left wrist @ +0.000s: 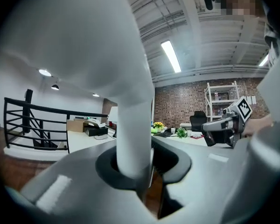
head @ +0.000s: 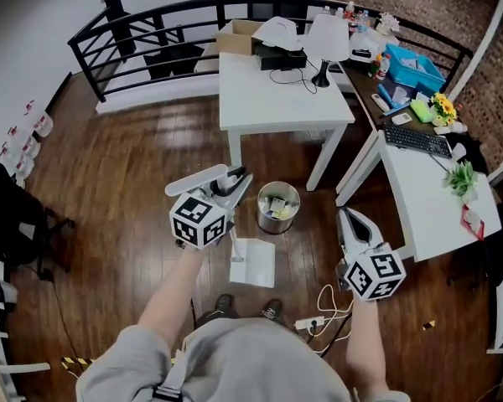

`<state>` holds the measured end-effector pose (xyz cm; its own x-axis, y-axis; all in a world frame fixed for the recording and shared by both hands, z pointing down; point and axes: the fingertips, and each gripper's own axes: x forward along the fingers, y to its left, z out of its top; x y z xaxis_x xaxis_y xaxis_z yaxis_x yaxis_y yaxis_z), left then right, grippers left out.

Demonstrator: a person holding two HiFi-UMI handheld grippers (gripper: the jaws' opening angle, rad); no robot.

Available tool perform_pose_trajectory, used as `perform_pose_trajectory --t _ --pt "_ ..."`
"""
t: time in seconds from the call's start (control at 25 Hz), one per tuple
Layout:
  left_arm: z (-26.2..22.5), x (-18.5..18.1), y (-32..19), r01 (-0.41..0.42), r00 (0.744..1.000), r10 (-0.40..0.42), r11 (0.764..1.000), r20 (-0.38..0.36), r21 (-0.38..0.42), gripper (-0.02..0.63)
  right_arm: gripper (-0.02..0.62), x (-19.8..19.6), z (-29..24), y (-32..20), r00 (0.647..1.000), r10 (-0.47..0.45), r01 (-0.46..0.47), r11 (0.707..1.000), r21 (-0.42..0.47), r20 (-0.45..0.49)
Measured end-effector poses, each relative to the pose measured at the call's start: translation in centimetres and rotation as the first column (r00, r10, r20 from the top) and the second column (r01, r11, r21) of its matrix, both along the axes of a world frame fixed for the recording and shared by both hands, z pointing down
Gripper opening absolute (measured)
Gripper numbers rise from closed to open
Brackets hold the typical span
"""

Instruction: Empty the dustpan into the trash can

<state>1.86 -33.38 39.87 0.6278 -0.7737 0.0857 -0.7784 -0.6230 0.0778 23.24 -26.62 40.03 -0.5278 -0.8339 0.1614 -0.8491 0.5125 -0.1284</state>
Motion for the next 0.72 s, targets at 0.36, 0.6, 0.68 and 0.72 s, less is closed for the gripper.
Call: perform_pose_trajectory --t 0.36,0.6,0.68,0.72 --pt "12.7 -1.9 0.9 -0.106 0.992 0.103 0.993 -0.071 -0.049 0.08 -0.002 -4.5 5.0 1.8 0.995 0.033 -0.046 0.99 -0.133 -0.097" --pt "18.1 -3.0 -2.1 -0.115 0.988 0.106 0.99 -0.11 -0.078 0.137 -0.002 -6.6 8.3 2.6 0.989 0.057 -0.086 0.973 -0.215 -0.139" --pt "19.1 -3.1 -3.1 -0.12 0.988 0.111 0.99 -0.105 -0.08 0.145 -0.002 -7.3 9.3 2.8 0.988 0.065 -0.098 0.966 -0.238 -0.142" --pt "19.5 -3.2 -3.5 -0.123 0.987 0.114 0.989 -0.11 -0.079 0.149 -0.002 -7.7 9.9 2.8 0.987 0.069 -0.103 0.963 -0.248 -0.143"
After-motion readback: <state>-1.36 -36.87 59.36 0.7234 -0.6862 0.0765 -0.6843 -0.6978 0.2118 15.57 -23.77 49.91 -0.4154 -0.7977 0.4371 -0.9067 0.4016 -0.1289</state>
